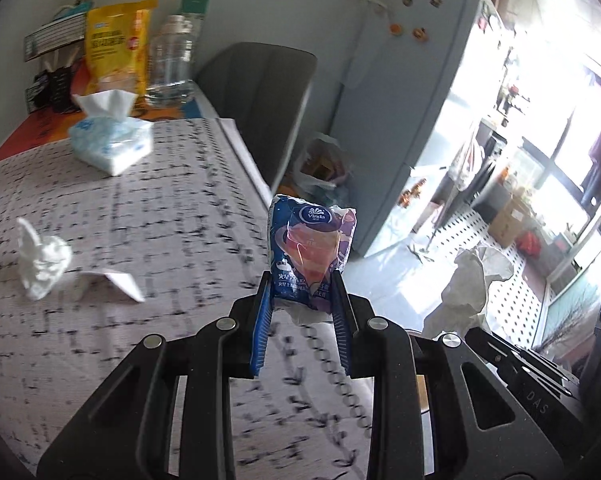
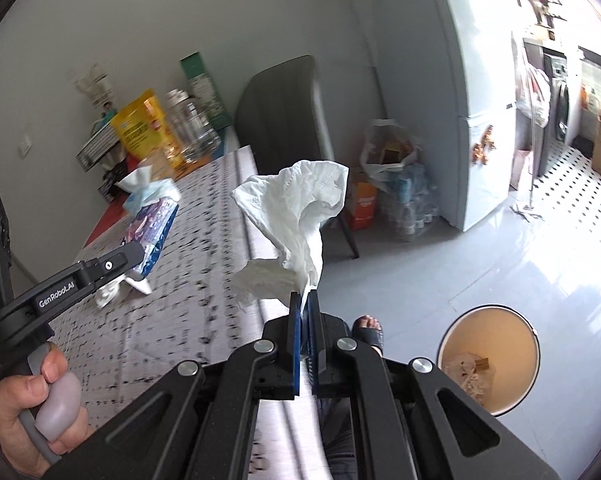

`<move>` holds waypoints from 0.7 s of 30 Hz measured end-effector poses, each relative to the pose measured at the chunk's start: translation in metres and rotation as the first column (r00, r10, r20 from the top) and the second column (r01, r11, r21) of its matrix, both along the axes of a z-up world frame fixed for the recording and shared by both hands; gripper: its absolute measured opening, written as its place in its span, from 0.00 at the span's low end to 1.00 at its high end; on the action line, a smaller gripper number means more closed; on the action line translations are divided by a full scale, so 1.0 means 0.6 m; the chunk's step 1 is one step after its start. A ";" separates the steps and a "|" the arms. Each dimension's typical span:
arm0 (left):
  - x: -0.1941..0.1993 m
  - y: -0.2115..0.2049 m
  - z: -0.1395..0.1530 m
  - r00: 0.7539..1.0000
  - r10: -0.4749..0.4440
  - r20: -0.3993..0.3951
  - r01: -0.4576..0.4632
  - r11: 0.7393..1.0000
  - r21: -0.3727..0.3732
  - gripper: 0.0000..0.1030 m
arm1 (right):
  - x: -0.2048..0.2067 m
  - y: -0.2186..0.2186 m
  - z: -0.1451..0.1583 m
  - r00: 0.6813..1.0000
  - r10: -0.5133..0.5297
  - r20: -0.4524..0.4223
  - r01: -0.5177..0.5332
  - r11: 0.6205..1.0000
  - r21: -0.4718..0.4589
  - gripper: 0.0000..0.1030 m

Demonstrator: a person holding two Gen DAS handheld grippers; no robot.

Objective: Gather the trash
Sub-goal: 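Carry the tissue packet in the left gripper and the tissue in the right gripper over the bin, then open the right gripper to drop the tissue while the left gripper drops the packet into the bin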

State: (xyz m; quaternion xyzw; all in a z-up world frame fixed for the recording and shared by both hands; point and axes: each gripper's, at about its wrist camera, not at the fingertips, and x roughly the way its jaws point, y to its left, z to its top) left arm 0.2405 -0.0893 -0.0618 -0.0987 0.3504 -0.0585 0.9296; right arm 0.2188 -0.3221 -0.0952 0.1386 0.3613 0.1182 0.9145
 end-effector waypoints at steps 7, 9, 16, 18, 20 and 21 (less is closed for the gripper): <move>0.031 -0.088 -0.014 0.998 -0.064 -0.025 0.065 0.998 0.025 0.27 | 0.002 -0.089 -0.026 0.996 -0.085 -0.016 0.086 0.996 0.027 0.04; 0.041 -0.116 -0.021 0.995 -0.089 -0.037 0.090 0.995 0.030 0.27 | 0.004 -0.115 -0.037 0.993 -0.114 -0.027 0.115 0.993 0.034 0.04; 0.088 -0.219 -0.047 0.979 -0.186 -0.085 0.190 0.981 0.049 0.27 | 0.005 -0.210 -0.083 0.975 -0.211 -0.072 0.216 0.974 0.067 0.04; 0.102 -0.245 -0.053 0.973 -0.211 -0.097 0.217 0.975 0.049 0.27 | 0.008 -0.232 -0.100 0.968 -0.233 -0.092 0.239 0.969 0.068 0.04; 0.115 -0.265 -0.060 0.966 -0.232 -0.110 0.238 0.970 0.044 0.27 | 0.013 -0.258 -0.121 0.959 -0.259 -0.117 0.268 0.961 0.067 0.04; 0.124 -0.278 -0.064 0.962 -0.245 -0.119 0.251 0.967 0.042 0.27 | 0.016 -0.267 -0.128 0.955 -0.269 -0.124 0.278 0.958 0.065 0.04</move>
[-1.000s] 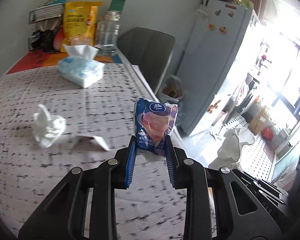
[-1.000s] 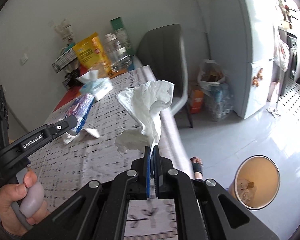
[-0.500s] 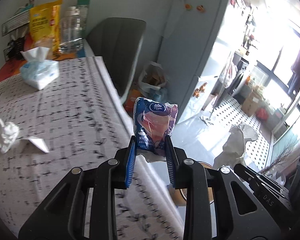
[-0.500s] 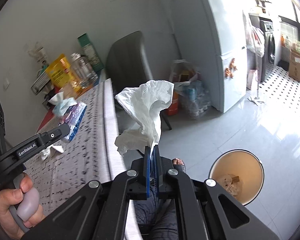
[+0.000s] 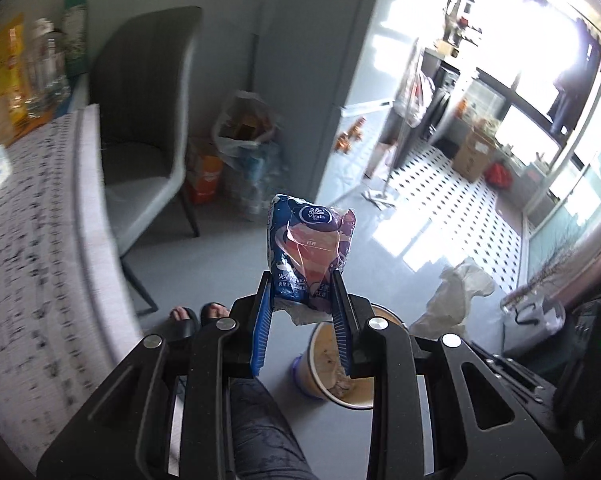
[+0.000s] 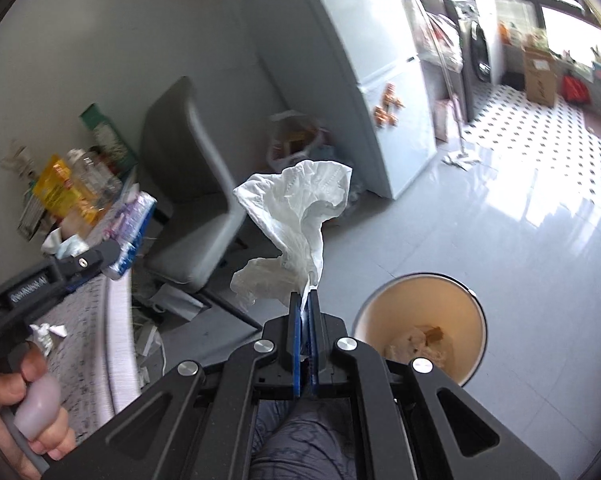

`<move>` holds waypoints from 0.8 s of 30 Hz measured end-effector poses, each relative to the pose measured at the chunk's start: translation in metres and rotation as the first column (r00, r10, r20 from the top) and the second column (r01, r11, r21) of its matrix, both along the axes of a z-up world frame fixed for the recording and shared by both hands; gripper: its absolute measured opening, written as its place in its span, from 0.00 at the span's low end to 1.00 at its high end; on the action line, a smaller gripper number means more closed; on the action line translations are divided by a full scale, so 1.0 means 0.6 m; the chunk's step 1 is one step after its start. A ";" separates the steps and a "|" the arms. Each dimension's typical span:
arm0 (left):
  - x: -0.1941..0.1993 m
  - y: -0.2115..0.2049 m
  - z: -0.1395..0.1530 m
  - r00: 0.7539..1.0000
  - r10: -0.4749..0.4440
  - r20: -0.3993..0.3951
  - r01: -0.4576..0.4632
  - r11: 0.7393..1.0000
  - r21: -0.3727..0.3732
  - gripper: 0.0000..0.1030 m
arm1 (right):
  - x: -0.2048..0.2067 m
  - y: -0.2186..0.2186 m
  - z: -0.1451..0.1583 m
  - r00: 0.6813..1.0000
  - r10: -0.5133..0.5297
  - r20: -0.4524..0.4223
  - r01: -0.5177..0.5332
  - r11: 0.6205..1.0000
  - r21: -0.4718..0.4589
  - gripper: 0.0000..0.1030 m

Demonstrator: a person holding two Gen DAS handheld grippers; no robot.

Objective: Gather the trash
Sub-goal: 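Open the right gripper to drop the tissue while the left gripper drops the packet into the bin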

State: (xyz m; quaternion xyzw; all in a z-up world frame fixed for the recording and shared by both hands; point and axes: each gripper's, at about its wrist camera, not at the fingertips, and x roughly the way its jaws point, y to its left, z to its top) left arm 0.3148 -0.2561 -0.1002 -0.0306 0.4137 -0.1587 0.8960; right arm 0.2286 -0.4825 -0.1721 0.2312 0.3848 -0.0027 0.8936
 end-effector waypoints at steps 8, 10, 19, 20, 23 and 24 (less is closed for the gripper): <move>0.050 -0.059 -0.026 0.998 -0.057 -0.039 0.058 0.998 0.026 0.27 | 0.048 -0.078 -0.110 0.990 -0.087 -0.109 0.089 0.996 0.017 0.05; 0.059 -0.068 -0.036 0.997 -0.064 -0.052 0.066 0.997 0.037 0.27 | 0.062 -0.089 -0.136 0.985 -0.098 -0.138 0.103 0.994 0.024 0.07; 0.073 -0.124 -0.074 0.986 -0.116 -0.120 0.121 0.992 0.038 0.27 | 0.072 -0.122 -0.207 0.961 -0.156 -0.227 0.168 0.985 0.035 0.58; 0.073 -0.132 -0.076 0.984 -0.126 -0.126 0.131 0.991 0.036 0.27 | 0.066 -0.130 -0.206 0.959 -0.167 -0.227 0.181 0.982 0.045 0.58; 0.070 -0.173 -0.090 0.973 -0.167 -0.157 0.173 0.985 0.024 0.27 | 0.037 -0.157 -0.192 0.953 -0.217 -0.210 0.230 0.972 0.042 0.59; 0.066 -0.190 -0.096 0.969 -0.184 -0.166 0.191 0.981 0.024 0.27 | 0.028 -0.166 -0.188 0.951 -0.231 -0.207 0.245 0.968 0.047 0.59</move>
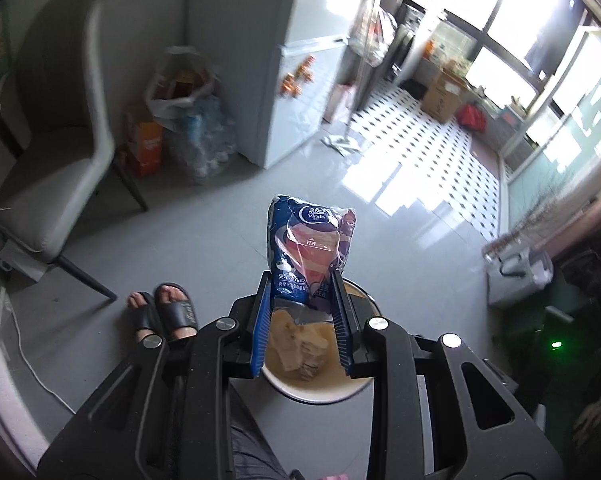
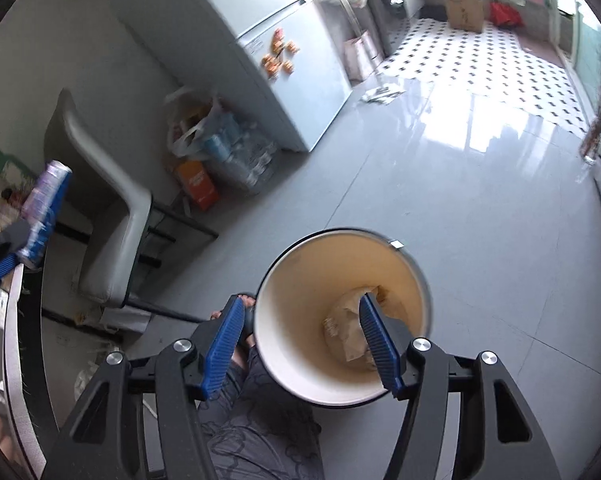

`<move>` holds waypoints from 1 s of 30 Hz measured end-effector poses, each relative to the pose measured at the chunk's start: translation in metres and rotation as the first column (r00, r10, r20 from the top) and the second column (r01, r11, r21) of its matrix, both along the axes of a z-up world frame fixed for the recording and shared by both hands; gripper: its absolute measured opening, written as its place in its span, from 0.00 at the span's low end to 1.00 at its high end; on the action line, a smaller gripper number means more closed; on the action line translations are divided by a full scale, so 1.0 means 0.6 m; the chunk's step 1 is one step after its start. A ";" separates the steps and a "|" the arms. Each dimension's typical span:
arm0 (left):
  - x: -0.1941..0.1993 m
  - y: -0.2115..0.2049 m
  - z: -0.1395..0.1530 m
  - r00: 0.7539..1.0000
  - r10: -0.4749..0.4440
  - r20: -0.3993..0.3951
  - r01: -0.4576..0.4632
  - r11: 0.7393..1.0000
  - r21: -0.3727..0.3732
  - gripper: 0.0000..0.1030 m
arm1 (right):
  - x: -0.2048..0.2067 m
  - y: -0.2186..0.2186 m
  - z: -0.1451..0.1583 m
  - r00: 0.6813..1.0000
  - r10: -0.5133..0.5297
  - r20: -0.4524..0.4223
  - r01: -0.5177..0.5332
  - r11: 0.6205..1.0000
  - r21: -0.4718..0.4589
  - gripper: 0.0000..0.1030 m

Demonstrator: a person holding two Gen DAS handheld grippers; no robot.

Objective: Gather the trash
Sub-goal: 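Open the right gripper to drop the tissue while the left gripper drops the packet into the bin, then move both open grippers back over the table toward the last tissue and paper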

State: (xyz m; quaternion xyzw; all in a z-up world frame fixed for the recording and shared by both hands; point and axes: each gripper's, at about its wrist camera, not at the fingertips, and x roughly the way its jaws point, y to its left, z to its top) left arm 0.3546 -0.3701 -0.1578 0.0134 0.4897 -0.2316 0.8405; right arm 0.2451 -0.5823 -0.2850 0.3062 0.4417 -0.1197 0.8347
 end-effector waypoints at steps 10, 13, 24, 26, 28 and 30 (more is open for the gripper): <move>-0.030 -0.074 0.007 0.998 -0.062 0.012 0.063 0.993 -0.098 0.86 | -0.097 -0.083 0.065 0.989 -0.139 0.051 0.141 0.989 -0.033 0.61; -0.036 -0.053 0.031 0.998 -0.050 0.023 0.052 0.991 -0.123 0.92 | -0.113 -0.090 0.078 0.987 -0.153 0.059 0.155 0.987 -0.042 0.62; -0.078 0.138 0.136 0.983 0.122 0.136 -0.099 0.981 -0.168 0.94 | -0.089 0.018 0.161 0.983 -0.041 0.177 0.050 0.998 -0.047 0.86; -0.087 0.186 0.153 0.974 0.162 0.157 -0.133 0.975 -0.177 0.94 | -0.081 0.050 0.180 0.980 -0.010 0.200 0.021 0.999 -0.050 0.88; -0.098 0.247 0.174 0.960 0.216 0.179 -0.180 0.963 -0.201 0.94 | -0.074 0.083 0.200 0.976 0.023 0.218 -0.011 0.998 -0.060 0.88; -0.109 0.291 0.188 0.949 0.251 0.190 -0.208 0.953 -0.222 0.94 | -0.066 0.125 0.224 0.970 0.065 0.235 -0.046 0.995 -0.085 0.89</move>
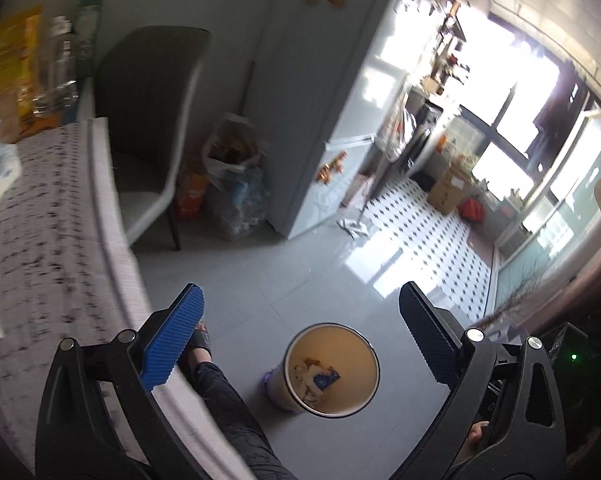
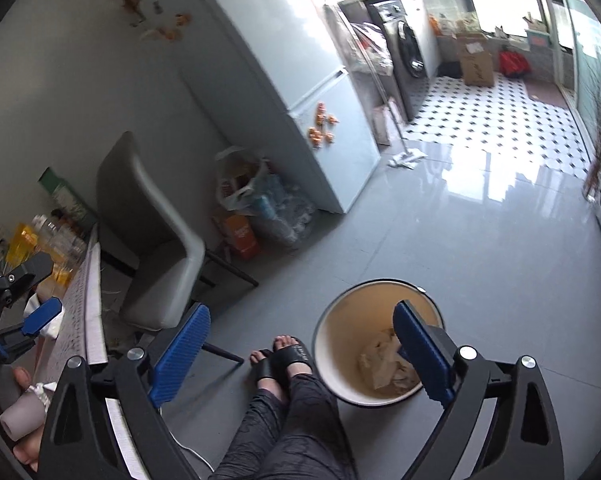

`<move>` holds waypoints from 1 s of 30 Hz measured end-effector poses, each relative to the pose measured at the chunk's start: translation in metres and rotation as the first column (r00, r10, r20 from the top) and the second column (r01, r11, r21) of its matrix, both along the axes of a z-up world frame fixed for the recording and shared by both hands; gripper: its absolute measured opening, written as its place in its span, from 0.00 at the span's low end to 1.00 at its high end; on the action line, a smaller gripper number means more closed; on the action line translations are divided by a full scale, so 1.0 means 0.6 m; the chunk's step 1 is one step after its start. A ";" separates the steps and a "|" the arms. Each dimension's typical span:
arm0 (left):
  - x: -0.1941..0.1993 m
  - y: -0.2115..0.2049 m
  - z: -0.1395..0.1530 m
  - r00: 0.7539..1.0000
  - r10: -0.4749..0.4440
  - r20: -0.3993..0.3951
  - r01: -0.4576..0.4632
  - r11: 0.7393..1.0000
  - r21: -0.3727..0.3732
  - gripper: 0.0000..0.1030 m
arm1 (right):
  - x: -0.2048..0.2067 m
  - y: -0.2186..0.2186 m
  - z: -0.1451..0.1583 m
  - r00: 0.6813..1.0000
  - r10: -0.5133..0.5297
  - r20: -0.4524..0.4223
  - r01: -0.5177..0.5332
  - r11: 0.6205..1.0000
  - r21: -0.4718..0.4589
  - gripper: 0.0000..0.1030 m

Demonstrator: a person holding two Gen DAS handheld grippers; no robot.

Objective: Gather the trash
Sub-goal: 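Move both open grippers back over the table toward the last tissue and paper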

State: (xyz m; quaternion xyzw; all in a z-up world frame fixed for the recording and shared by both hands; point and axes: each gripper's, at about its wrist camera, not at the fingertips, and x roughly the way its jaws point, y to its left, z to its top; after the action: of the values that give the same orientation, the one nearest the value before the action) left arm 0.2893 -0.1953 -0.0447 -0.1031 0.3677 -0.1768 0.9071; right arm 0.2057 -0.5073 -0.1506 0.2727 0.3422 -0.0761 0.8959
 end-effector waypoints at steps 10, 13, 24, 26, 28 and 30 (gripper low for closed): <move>-0.073 0.205 0.044 0.988 0.131 0.086 -0.126 0.990 -0.059 0.94 | -0.009 0.177 0.087 0.992 0.107 0.073 -0.101 0.992 -0.077 0.93; -0.091 0.247 0.050 0.981 0.163 0.103 -0.156 0.985 -0.081 0.94 | -0.014 0.228 0.104 0.987 0.130 0.093 -0.121 0.988 -0.098 0.93; -0.147 0.433 0.048 0.942 0.309 0.129 -0.289 0.945 -0.153 0.94 | -0.022 0.412 0.156 0.945 0.295 0.144 -0.265 0.944 -0.196 0.92; -0.155 0.457 0.044 0.936 0.327 0.131 -0.305 0.939 -0.161 0.94 | -0.021 0.442 0.162 0.937 0.318 0.148 -0.285 0.936 -0.205 0.92; -0.163 0.480 0.041 0.930 0.343 0.130 -0.322 0.933 -0.164 0.94 | -0.018 0.471 0.166 0.928 0.341 0.150 -0.308 0.929 -0.204 0.92; -0.171 0.505 0.037 0.923 0.364 0.127 -0.342 0.925 -0.165 0.94 | -0.019 0.505 0.167 0.917 0.371 0.148 -0.337 0.918 -0.210 0.92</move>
State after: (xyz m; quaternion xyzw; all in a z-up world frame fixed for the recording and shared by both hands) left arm 0.1868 0.1078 -0.0228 -0.2168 0.2583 -0.0430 0.9405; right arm 0.1944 -0.2044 -0.0502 0.1296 0.2932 0.0827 0.9436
